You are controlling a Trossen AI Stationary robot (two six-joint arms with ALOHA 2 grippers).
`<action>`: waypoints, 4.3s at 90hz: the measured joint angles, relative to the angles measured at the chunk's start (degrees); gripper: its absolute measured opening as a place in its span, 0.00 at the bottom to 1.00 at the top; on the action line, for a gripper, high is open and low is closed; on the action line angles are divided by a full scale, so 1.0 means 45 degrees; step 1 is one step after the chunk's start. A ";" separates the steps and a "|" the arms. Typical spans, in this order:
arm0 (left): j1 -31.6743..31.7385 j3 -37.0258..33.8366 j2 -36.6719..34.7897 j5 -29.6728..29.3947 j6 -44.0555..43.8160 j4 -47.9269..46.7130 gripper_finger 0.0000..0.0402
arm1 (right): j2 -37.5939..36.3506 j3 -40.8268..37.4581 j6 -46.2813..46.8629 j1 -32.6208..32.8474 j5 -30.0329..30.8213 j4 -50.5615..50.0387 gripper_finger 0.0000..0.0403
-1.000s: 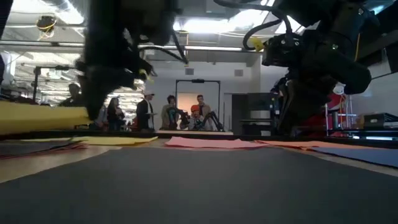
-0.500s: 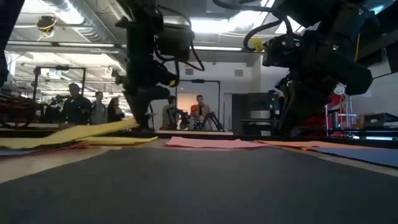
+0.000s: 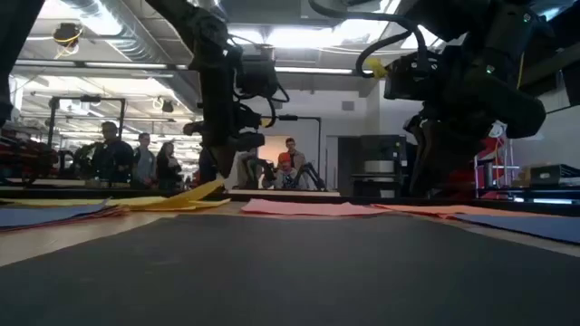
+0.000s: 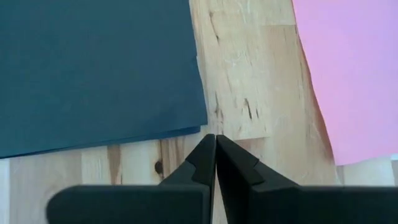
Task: Organize paper
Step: Stack the yellow paper on the top of the yellow paper
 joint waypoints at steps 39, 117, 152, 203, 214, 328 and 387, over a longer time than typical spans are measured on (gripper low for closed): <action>0.0944 0.0000 0.0000 0.0131 -0.1961 0.1263 0.00 | 0.0000 0.0000 -0.0034 0.0005 -0.0019 0.0005 0.00; 0.1492 0.0000 0.0000 0.0000 0.0460 0.1474 0.12 | 0.0000 0.0000 -0.0005 0.0004 -0.0024 0.0005 0.30; 0.1370 -0.0005 0.0000 0.0034 0.1127 0.1817 0.27 | 0.0000 0.0000 0.0000 0.0005 -0.0027 0.0005 0.30; -0.2151 -0.0005 -0.0217 0.0737 0.1974 -0.0945 0.01 | 0.0000 -0.0005 -0.0496 0.0000 0.0556 0.0019 0.14; -0.2946 -0.0212 -0.0662 0.0838 0.1468 -0.0912 0.00 | 0.0000 -0.0005 -0.0714 0.0000 0.0570 0.0015 0.02; -0.6786 -0.7200 -0.6606 0.2545 -0.6554 -0.1260 0.00 | 0.4659 0.4446 -0.1836 -0.3363 -0.2984 0.5679 0.00; -0.7212 -0.8208 -0.6583 0.2550 -0.6834 0.0457 0.00 | 0.8986 0.8976 -0.2001 -0.3800 -0.3612 0.4496 0.00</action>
